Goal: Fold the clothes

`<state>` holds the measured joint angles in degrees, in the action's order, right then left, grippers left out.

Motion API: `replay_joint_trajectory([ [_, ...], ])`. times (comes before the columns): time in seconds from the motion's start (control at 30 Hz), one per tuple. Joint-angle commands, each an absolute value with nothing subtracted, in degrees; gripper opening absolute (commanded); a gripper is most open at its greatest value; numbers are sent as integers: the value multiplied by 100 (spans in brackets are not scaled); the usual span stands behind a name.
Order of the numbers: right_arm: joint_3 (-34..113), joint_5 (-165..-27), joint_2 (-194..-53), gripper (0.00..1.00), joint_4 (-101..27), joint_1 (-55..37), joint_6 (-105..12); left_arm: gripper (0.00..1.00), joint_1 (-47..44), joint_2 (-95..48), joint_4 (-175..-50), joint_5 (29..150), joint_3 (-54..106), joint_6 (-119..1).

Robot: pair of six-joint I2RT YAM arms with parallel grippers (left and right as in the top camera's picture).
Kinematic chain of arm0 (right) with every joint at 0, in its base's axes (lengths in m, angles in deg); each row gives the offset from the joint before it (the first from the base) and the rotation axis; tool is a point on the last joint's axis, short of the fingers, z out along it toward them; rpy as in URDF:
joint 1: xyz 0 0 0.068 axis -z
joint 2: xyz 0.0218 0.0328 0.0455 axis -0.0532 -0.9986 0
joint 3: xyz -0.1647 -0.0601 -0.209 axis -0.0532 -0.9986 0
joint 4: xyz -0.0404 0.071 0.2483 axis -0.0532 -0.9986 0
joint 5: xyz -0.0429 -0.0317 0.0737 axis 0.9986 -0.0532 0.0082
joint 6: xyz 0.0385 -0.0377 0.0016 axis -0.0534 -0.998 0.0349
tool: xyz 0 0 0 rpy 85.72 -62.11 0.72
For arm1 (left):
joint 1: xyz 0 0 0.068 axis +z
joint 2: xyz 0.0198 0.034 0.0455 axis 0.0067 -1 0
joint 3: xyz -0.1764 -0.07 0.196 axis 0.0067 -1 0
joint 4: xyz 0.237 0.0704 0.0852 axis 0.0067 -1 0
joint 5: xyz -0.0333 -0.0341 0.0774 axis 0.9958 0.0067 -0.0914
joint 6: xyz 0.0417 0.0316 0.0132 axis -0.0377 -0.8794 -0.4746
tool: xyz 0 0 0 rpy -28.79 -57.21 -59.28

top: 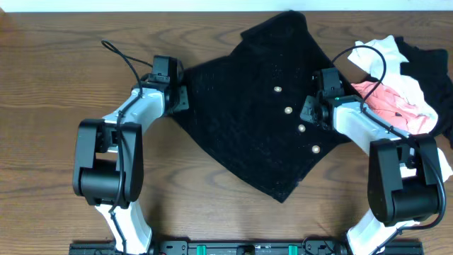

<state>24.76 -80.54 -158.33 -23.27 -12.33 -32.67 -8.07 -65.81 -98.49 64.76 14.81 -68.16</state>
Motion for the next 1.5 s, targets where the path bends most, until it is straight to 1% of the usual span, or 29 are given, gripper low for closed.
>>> replay_joint_trajectory([
  [0.0,2292,-7326,-15750,1,-1730,-1204,-3357,6,-780,-7191,-10752,6911,944,-6741],
  [0.1,2159,-7079,-15750,1,-970,-1204,-3459,6,-780,-7191,-11315,7418,944,-6739],
  [0.27,2080,-7061,-15899,1,55,-1206,-3737,6,-787,-7191,-12124,8227,944,-6728],
  [0.43,2083,-7090,-16526,1,829,-1206,-3761,6,-811,-7191,-12832,8364,942,-6698],
  [0.6,2089,-7238,-17254,1,1533,-1206,-3914,6,-984,-7191,-13189,8364,937,-6604],
  [0.87,2166,-7389,-17396,2,1913,-1185,-3993,6,-1451,-7191,-13167,8369,926,-6042],
  [1.0,2275,-7387,-17453,2,1974,-1095,-4172,6,-1718,-7191,-13165,8673,926,-6013],
  [1.13,2417,-7411,-17527,2,2009,-957,-4167,6,-1919,-7191,-13099,8703,926,-5965],
  [1.33,2559,-7802,-17527,3,2003,-811,-4307,6,-1880,-7189,-12974,8699,926,-5823],
  [1.47,2644,-8217,-17429,6,1828,-796,-4358,6,-1690,-7189,-12647,8684,926,-5801],
])
